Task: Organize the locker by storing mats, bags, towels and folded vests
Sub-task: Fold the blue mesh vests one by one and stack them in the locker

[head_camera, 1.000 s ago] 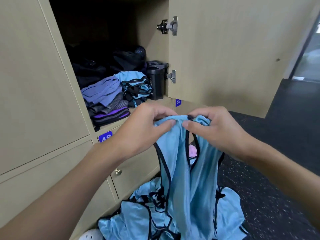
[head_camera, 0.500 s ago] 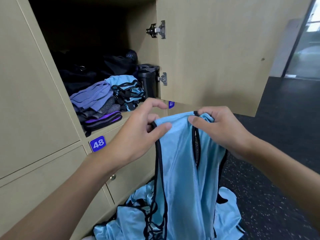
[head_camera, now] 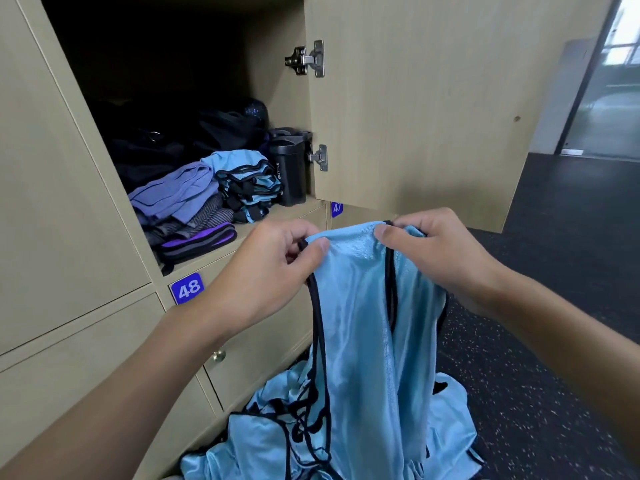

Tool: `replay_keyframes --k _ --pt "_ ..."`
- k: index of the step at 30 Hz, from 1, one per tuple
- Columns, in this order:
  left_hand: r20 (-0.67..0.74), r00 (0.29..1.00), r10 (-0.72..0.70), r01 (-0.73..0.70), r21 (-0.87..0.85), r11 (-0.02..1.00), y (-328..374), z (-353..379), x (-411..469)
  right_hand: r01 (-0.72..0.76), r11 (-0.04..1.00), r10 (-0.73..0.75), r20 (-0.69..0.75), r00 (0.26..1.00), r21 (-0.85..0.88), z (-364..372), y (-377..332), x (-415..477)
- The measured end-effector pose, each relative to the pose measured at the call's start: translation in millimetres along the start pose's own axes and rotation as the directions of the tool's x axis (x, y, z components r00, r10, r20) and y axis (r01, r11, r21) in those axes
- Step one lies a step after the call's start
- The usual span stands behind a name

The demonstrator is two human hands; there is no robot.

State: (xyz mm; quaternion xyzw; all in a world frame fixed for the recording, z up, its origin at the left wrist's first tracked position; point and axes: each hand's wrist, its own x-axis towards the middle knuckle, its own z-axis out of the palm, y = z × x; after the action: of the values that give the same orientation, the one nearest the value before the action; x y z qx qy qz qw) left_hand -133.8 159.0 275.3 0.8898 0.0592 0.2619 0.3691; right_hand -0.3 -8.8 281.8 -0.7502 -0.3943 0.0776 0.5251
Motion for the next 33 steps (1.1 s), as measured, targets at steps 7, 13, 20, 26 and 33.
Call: replay_keyframes --k 7,13,20,26,33 --pt "-0.036 0.999 -0.008 0.005 -0.073 0.997 0 4 1 -0.119 0.993 0.121 0.064 0.991 -0.023 -2 5 -1" --pt "-0.125 0.983 -0.135 0.132 -0.028 0.991 6 3 1 -0.222 0.946 0.187 0.16 0.969 0.237 -3 1 -2" --pt "0.019 0.997 -0.075 0.075 0.012 0.997 12 7 -6 -0.33 0.73 0.134 0.348 0.928 0.598 6 -14 -8" --pt "-0.144 0.987 -0.069 0.082 0.085 0.993 10 15 -5 -0.354 0.689 0.097 0.404 0.91 0.633 8 -16 -12" --pt "-0.255 0.966 -0.051 0.08 0.108 0.991 8 17 -4 -0.233 0.863 0.132 0.245 0.96 0.448 9 -12 -10"
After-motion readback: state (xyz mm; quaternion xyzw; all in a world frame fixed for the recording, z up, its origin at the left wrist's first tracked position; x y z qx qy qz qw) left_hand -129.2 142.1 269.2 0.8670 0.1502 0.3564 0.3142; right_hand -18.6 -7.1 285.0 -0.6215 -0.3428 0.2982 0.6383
